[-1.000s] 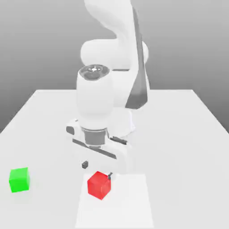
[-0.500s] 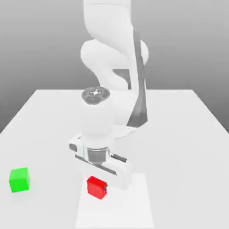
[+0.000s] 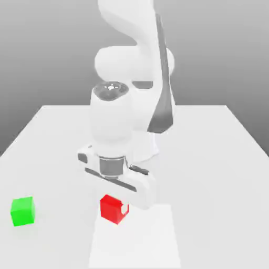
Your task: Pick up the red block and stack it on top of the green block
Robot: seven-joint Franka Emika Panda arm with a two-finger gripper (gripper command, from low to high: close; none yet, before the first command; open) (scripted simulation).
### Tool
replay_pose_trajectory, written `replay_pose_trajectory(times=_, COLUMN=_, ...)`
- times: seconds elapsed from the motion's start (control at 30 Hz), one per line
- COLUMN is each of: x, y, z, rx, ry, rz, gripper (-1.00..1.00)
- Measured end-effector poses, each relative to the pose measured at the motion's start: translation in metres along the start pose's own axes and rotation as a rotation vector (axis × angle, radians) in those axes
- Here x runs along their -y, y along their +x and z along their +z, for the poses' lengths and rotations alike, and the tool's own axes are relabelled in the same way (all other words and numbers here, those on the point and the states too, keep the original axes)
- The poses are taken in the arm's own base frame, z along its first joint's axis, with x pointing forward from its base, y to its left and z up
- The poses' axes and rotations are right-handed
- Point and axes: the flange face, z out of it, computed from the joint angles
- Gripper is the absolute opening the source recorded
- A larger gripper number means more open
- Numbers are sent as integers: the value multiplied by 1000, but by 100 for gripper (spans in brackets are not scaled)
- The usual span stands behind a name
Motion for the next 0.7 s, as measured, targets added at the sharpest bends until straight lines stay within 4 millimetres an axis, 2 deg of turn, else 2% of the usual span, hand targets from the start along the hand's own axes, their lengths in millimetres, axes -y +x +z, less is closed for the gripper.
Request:
replay_pose_trajectory(times=0.17, x=-5, y=-2, z=-9, rx=8, ry=-11, rz=-9, gripper=-100)
replay_pose_trajectory(times=0.33, x=0, y=11, z=-16, rx=7, ry=-12, rz=-162, gripper=-100)
replay_pose_trajectory(times=0.43, x=-4, y=39, z=-19, rx=5, ry=-13, rz=-218, gripper=-100)
replay_pose_trajectory(times=0.53, x=-22, y=87, z=-23, rx=3, ry=-14, rz=-218, gripper=-100)
replay_pose_trajectory(times=0.6, x=-34, y=112, z=-25, rx=3, ry=-15, rz=-236, gripper=-100)
replay_pose_trajectory(times=0.7, x=-36, y=126, z=-29, rx=4, ry=-15, rz=-331, gripper=-100)
